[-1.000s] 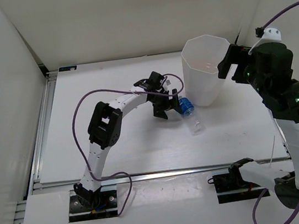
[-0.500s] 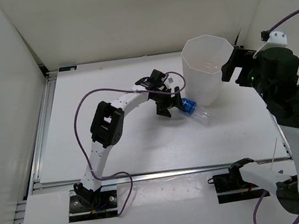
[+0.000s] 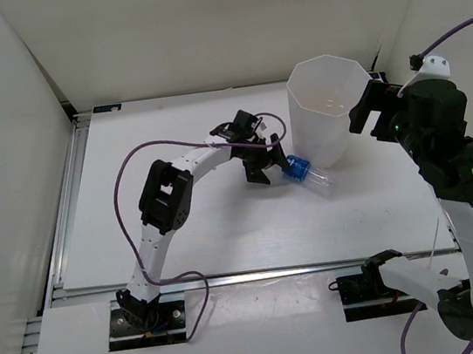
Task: Put the plastic bottles in the bin
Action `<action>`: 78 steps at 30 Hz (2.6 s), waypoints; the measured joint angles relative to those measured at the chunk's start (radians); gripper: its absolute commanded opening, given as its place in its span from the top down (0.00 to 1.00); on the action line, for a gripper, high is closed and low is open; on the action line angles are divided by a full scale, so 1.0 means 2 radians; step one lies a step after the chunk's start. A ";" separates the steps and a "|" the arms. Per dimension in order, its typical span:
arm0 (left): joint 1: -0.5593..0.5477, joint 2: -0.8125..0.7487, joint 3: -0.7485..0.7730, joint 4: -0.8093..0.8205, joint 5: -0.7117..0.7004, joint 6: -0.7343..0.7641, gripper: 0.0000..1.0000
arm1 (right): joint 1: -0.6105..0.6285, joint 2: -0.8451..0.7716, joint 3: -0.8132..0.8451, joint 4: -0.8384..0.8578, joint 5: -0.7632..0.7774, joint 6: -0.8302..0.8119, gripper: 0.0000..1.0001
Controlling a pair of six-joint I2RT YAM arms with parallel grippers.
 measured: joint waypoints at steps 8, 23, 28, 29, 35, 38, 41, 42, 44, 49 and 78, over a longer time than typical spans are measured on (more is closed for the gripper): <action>0.020 -0.013 -0.013 0.044 -0.031 -0.098 0.00 | 0.000 0.001 0.000 0.000 0.000 -0.001 0.00; 0.017 -0.003 -0.001 0.065 -0.047 -0.179 0.00 | 0.000 0.003 -0.009 -0.005 0.002 -0.010 0.00; 0.011 0.014 0.004 0.065 -0.045 -0.183 0.00 | 0.000 0.003 -0.010 -0.005 0.005 -0.011 0.00; 0.010 0.019 0.007 0.066 -0.045 -0.183 0.00 | 0.000 0.003 -0.010 -0.005 0.005 -0.011 0.00; 0.004 0.045 0.032 0.076 -0.035 -0.186 0.00 | 0.000 0.003 -0.010 -0.005 0.011 -0.013 0.00; 0.002 0.046 0.034 0.078 -0.034 -0.186 0.00 | 0.000 0.003 -0.010 -0.005 0.013 -0.013 0.00; 0.001 0.046 0.034 0.080 -0.034 -0.186 0.00 | 0.000 0.003 -0.010 -0.005 0.013 -0.014 0.00; 0.001 0.046 0.034 0.082 -0.034 -0.187 0.00 | 0.000 0.002 -0.011 -0.006 0.013 -0.014 0.00; 0.000 0.047 0.034 0.085 -0.033 -0.188 0.00 | 0.000 0.002 -0.015 -0.006 0.013 -0.014 0.00; -0.001 0.056 0.037 0.096 -0.018 -0.201 0.00 | 0.000 0.002 -0.024 -0.007 0.013 -0.014 0.00; -0.002 0.076 0.029 0.122 0.029 -0.241 0.37 | 0.000 -0.004 -0.031 -0.012 0.019 -0.014 0.00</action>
